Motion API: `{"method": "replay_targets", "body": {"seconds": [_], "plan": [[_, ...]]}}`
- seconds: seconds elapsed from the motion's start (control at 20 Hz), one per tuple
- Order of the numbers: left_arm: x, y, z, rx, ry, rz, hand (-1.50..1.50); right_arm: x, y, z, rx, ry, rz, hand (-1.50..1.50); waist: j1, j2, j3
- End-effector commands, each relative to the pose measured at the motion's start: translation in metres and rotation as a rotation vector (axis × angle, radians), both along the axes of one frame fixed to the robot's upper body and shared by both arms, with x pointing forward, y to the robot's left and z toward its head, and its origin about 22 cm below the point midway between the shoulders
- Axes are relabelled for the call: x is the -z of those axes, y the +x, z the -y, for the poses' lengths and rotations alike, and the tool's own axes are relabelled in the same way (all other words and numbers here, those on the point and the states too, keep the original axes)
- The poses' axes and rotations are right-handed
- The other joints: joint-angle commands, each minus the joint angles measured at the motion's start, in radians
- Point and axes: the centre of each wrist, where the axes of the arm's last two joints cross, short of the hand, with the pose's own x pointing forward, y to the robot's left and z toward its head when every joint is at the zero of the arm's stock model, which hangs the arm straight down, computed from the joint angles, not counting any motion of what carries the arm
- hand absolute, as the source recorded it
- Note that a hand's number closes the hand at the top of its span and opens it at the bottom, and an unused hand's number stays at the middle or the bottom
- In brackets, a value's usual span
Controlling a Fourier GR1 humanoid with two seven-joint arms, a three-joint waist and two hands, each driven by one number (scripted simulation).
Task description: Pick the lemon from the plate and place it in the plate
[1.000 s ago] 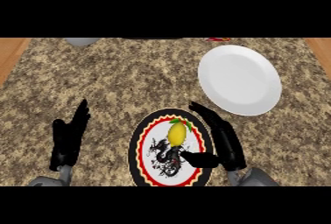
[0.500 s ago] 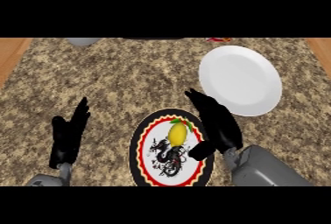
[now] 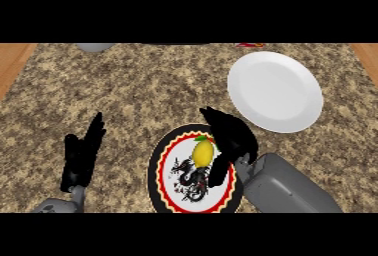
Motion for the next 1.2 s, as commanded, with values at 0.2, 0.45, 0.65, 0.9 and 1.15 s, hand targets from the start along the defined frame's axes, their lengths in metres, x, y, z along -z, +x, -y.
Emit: {"method": "replay_targets", "body": {"seconds": [0.2,0.45,0.65,0.9,1.15], "plan": [[-0.011,-0.003,-0.009,0.008,-0.001,-0.005,0.0,0.006,0.006,-0.01,0.0,-0.048,-0.073,-1.5,0.0,0.0,0.001],[0.002,-0.023,0.004,-0.021,-0.01,0.005,0.0,0.01,0.003,-0.009,-0.026,-0.051,-0.081,-1.5,-0.001,-0.001,0.001],[0.008,-0.003,-0.014,0.013,-0.031,0.009,0.0,0.021,0.008,0.002,-0.029,-0.047,-0.101,-1.5,-0.004,0.0,0.001],[-0.012,-0.01,0.002,0.011,0.003,-0.001,0.0,0.043,0.027,0.002,-0.007,-0.05,-0.113,-1.5,0.001,0.0,0.001],[-0.019,0.012,-0.01,-0.004,0.013,-0.005,0.0,0.062,0.001,-0.022,-0.009,-0.045,-0.107,-1.5,-0.001,0.0,0.001]]}}
